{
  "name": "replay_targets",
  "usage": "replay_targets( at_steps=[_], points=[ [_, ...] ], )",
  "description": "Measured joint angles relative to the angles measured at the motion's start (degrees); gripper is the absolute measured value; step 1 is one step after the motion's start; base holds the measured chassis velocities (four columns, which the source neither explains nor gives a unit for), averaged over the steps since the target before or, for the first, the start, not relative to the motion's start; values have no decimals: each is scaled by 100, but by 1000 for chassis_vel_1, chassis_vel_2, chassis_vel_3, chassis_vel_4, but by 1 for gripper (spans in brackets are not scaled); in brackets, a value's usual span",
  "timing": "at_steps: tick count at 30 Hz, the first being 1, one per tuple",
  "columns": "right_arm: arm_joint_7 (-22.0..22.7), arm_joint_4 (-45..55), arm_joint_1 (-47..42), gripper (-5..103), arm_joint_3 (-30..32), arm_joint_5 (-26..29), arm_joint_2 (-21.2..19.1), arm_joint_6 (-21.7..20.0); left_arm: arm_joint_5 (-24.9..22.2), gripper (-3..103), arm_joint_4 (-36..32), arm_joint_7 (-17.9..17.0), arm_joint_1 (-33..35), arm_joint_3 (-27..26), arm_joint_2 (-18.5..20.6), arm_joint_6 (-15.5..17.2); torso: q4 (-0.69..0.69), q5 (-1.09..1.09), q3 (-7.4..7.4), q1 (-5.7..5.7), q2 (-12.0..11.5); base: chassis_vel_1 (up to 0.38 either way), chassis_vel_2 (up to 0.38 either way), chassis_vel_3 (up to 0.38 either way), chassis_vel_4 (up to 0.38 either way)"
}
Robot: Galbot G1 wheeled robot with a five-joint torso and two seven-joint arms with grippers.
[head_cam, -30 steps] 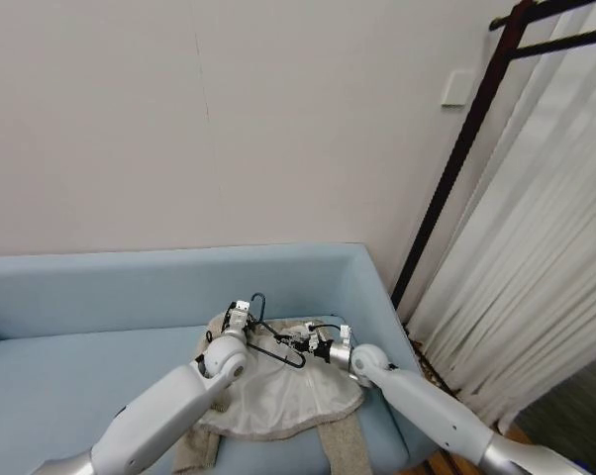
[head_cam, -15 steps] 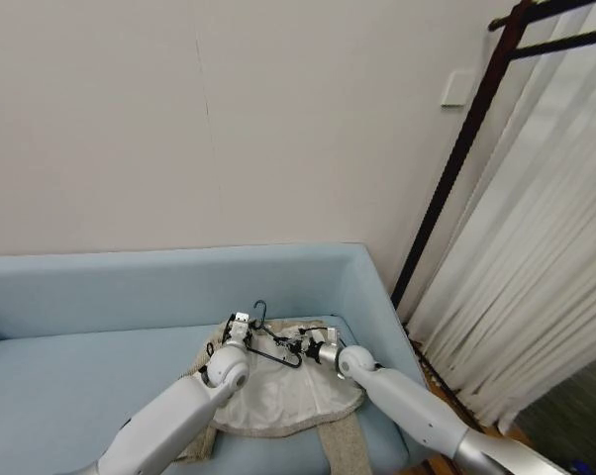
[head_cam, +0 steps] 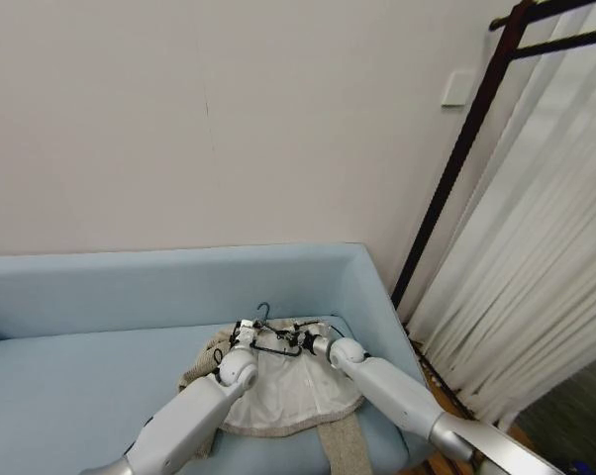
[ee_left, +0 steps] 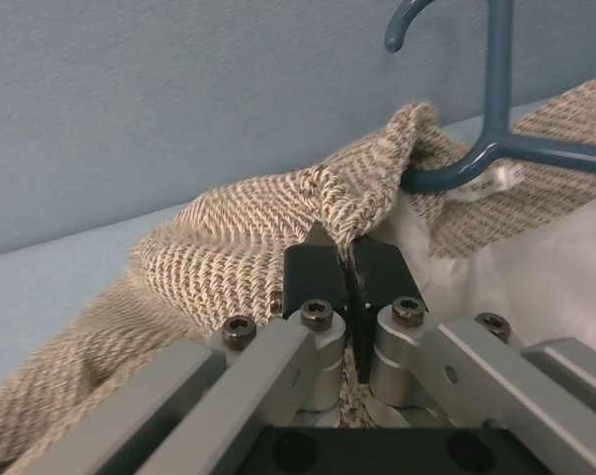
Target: Pick up the clothes from the sofa and hang them on the clothes hanger.
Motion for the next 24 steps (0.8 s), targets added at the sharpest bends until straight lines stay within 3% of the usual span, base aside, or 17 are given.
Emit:
replay_targets(
  at_steps=[5,7,9,11,15,17,18,19,23,24],
  points=[
    [277,-67,-8,7,-2,-227,56,44,28,-2,506,152,-242,125,-292,-79,0,-1,0,0,0,0,0,0,0],
    [332,49,-63,18,3,-256,-2,-47,53,8,735,228,-339,151,-413,-25,-2,0,0,1,0,0,0,0,0],
    [358,99,-81,23,6,-255,-28,-73,50,8,762,245,-353,151,-429,13,-2,-1,0,1,0,0,0,0,0],
    [436,258,-131,28,16,-210,-110,-168,-34,19,796,296,-368,164,-439,136,-2,-1,0,1,0,0,0,0,0],
    [517,505,-215,46,38,-171,-320,-224,-210,30,748,309,-316,188,-380,375,-1,0,-1,0,0,0,0,0,0],
    [584,716,-267,57,85,-112,-542,-217,-437,41,402,313,-157,162,-229,696,-1,0,-1,1,0,0,0,0,0],
    [605,794,-283,57,111,-85,-622,-215,-513,46,246,313,-83,141,-152,801,-1,-1,-1,1,0,0,0,0,0],
    [605,794,-283,57,111,-85,-622,-215,-513,46,246,313,-83,141,-152,801,-1,-1,-1,1,0,0,0,0,0],
    [687,1142,-369,78,245,54,-910,-203,-605,64,-362,308,332,-66,144,873,0,-1,-1,0,0,0,0,0,0],
    [687,1142,-369,78,245,54,-910,-203,-605,64,-362,308,332,-66,144,873,0,-1,-1,0,0,0,0,0,0]
  ],
)
